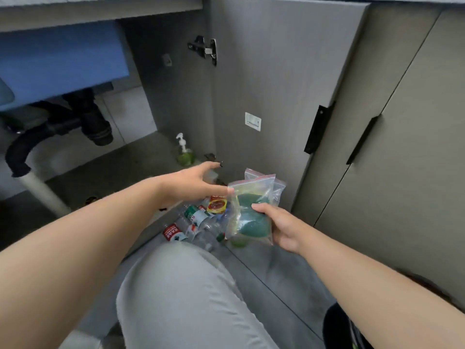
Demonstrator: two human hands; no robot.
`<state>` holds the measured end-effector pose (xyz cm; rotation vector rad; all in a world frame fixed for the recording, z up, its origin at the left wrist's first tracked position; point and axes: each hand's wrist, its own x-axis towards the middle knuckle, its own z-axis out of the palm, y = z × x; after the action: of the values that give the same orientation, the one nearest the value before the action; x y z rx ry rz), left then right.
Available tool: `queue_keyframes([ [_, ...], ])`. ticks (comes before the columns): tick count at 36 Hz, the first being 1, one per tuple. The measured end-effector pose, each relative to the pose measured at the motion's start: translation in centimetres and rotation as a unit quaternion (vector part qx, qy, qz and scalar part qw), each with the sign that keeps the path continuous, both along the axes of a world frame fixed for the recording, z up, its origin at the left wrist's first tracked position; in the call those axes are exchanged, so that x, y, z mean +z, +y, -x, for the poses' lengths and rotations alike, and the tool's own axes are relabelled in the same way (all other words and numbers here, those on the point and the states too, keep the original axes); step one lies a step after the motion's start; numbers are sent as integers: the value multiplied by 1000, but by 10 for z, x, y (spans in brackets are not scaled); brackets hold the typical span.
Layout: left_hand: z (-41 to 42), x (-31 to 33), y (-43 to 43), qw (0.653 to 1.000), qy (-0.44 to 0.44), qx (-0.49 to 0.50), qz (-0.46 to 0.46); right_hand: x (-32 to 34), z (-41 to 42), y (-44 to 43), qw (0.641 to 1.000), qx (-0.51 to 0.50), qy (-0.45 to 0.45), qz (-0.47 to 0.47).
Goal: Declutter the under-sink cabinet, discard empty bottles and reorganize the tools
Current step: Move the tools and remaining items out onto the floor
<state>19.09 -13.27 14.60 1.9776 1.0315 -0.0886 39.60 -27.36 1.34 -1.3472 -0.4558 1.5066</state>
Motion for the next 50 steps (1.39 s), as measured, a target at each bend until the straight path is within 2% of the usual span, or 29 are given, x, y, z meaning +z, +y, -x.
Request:
queue_keyframes([
  [5,10,-28,27,997,-16,38,-58,-74,-18,-37,984,-34,-44,168],
  [9,21,-68,48,997,-18,64,-25,-123,-25,-40,958,-90,-62,266],
  [11,26,-94,58,998,-5,52,-46,-139,-26,-33,946,-120,-55,296],
  [18,38,-186,94,997,33,12,-65,-187,-34,5,913,-228,44,336],
  [22,37,-219,105,997,27,-14,-72,-210,-42,25,894,-286,45,343],
  [25,33,-234,109,997,33,-34,-54,-223,-47,37,901,-291,28,321],
  [29,31,-243,115,997,52,-35,-39,-237,-51,45,903,-300,-42,306],
  [33,29,-248,116,998,47,-22,-29,-245,-49,44,880,-248,-136,381],
  [35,28,-249,115,998,49,-20,-30,-243,-47,42,845,-231,-202,437],
  [38,26,-248,114,998,50,-22,-30,-231,-39,40,775,-261,-304,488],
  [40,24,-247,111,999,45,-20,-20,-220,-29,40,765,-248,-369,467],
  [44,17,-235,102,999,27,-20,-27,-190,-7,45,786,-147,-489,349],
  [46,14,-226,101,998,30,-20,-42,-167,4,58,794,-109,-540,256],
  [47,29,-218,107,997,37,10,-63,-155,20,79,805,-92,-559,177],
  [50,22,-210,107,993,46,11,-107,-124,29,98,831,-81,-551,17],
])
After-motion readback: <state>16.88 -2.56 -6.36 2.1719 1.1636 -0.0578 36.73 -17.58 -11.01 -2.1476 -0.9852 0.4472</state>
